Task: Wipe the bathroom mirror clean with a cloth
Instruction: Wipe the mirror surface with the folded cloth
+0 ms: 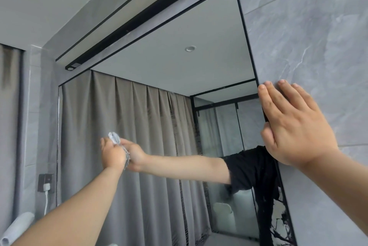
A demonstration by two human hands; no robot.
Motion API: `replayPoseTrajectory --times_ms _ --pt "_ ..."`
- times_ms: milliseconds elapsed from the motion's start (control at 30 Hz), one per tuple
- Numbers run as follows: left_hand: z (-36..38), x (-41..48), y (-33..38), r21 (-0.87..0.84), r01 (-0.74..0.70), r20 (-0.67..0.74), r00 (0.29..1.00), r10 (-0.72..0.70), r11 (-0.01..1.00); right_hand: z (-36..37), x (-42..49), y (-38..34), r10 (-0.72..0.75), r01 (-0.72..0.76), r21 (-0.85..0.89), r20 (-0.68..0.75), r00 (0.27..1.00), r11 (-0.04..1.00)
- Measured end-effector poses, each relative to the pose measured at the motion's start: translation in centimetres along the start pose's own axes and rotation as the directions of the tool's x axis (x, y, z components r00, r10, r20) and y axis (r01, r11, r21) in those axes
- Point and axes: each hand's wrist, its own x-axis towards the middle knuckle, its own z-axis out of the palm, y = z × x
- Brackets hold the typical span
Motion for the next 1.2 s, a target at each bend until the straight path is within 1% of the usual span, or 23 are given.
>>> replayPoseTrajectory --times_ms 67,133,233,267,300,400,533,733,800,867,967,1100,1133,1200 --pt "0.0 -0.9 4.4 -0.043 -0.1 -0.003 0.995 0.1 0.994 0.1 0.0 0.0 -0.003 0.003 -0.001 -0.01 1.0 1.0" --pt "0.9 -1.0 7.2 -0.064 -0.214 -0.016 0.977 0.213 0.975 0.2 0.0 0.1 -0.001 0.001 0.0 -0.023 1.0 1.0" --pt "2.3 -1.5 9.8 -0.032 -0.393 -0.003 0.92 0.393 0.919 0.3 0.0 0.0 0.033 -0.031 0.024 -0.065 0.997 0.999" --pt "2.7 -1.8 10.4 -0.015 -0.427 0.004 0.904 0.427 0.904 0.3 0.1 0.0 0.052 -0.049 0.036 -0.075 0.996 0.998" --pt "2.9 -2.0 10.7 -0.01 -0.454 0.007 0.891 0.454 0.891 0.3 0.1 0.0 0.068 -0.065 0.047 -0.084 0.994 0.997" --pt "2.9 -2.6 10.9 0.003 -0.478 0.025 0.878 0.478 0.878 0.4 0.1 0.0 0.084 -0.079 0.053 -0.103 0.991 0.995" --pt "2.7 -2.8 10.8 0.023 -0.496 0.049 0.868 0.495 0.868 0.5 0.1 -0.1 0.078 -0.077 0.024 -0.083 0.993 0.997" --pt "2.7 -2.6 10.4 0.06 -0.503 0.058 0.864 0.5 0.862 0.6 0.1 -0.1 0.062 -0.062 0.007 -0.11 0.992 0.998" --pt "2.7 -2.0 10.3 0.069 -0.48 0.045 0.877 0.478 0.875 0.6 0.1 -0.1 0.059 -0.059 0.004 -0.111 0.992 0.998" --pt "2.6 -0.8 9.9 0.07 -0.407 0.014 0.913 0.407 0.911 0.6 0.1 -0.1 0.057 -0.057 0.003 -0.112 0.992 0.998" --pt "2.0 1.1 7.6 0.102 -0.244 -0.062 0.966 0.251 0.964 0.5 0.1 -0.1 0.057 -0.057 0.006 -0.11 0.992 0.998" --pt "0.8 1.7 2.3 0.073 -0.067 -0.081 0.994 0.072 0.995 0.5 0.0 -0.1 0.059 -0.058 0.008 -0.112 0.992 0.998" --pt "0.6 1.6 1.6 0.074 -0.05 -0.083 0.995 0.056 0.996 0.5 0.1 -0.2 0.057 -0.056 0.01 -0.111 0.992 0.998" --pt "0.8 1.1 2.0 0.061 -0.09 -0.083 0.992 0.095 0.994 0.6 0.1 -0.1 0.054 -0.054 0.006 -0.108 0.993 0.999"
